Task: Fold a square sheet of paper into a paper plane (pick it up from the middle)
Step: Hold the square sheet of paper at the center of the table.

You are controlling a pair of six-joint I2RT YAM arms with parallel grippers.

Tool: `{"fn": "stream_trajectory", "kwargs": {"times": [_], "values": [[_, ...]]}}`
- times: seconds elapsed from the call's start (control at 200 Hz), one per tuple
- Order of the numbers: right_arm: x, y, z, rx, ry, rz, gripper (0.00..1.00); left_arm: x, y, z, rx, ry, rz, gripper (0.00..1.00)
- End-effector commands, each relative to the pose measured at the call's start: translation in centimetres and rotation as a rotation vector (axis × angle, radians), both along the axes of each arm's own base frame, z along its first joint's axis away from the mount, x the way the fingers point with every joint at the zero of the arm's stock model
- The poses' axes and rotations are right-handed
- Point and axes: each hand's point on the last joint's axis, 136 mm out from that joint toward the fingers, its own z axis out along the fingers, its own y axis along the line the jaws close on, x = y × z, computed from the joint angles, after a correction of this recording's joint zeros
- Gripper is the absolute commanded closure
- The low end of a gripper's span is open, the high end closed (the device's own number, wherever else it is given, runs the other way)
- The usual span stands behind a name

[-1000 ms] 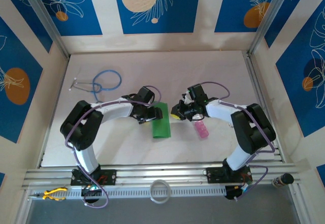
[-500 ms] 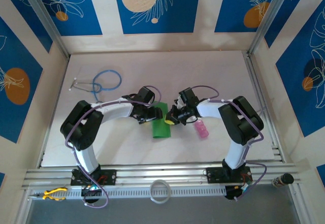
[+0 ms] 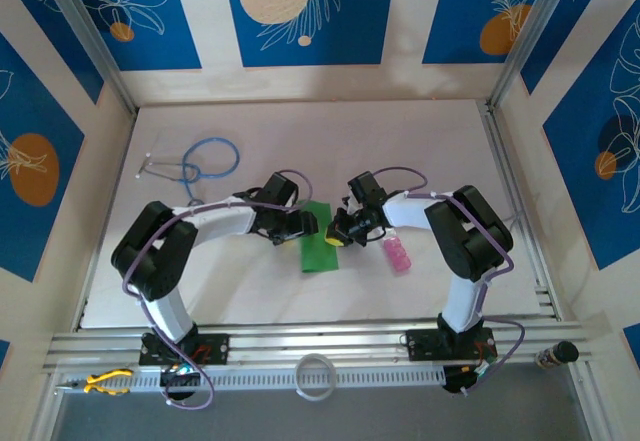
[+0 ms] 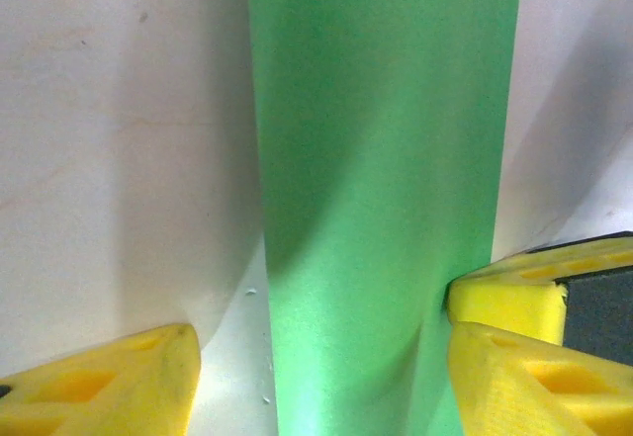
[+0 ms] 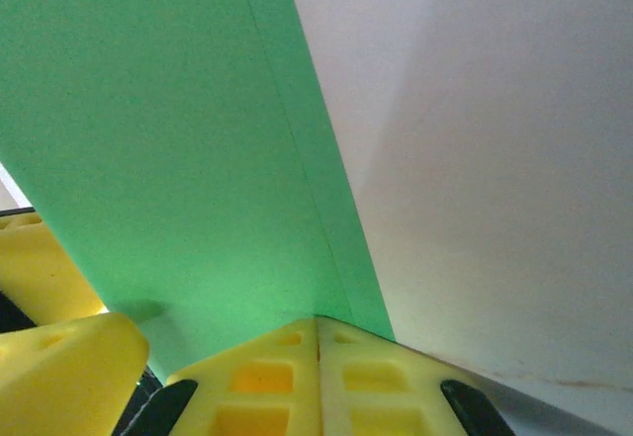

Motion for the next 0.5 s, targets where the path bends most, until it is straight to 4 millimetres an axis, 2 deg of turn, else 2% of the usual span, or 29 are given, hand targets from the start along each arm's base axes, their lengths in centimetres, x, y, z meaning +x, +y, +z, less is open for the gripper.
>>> {"fn": "stream_trajectory", "kwargs": {"times": [0.0, 0.21, 0.495], "values": [[-1.39, -1.67, -2.03, -0.088, 0.071, -0.018, 0.94, 0.08, -0.73, 1.15, -0.093, -0.014, -0.003, 0.36], [-1.46, -1.46, -1.87, -0.074, 0.075, -0.014, 0.94, -0.10, -0.22, 0.27, -0.104, 0.001, 0.021, 0.47], [-1.16, -0.97, -1.11, -0.041, 0.054, -0.011, 0.93, 0.06, -0.92, 0.76, -0.153, -0.015, 0.007, 0.58]]}}
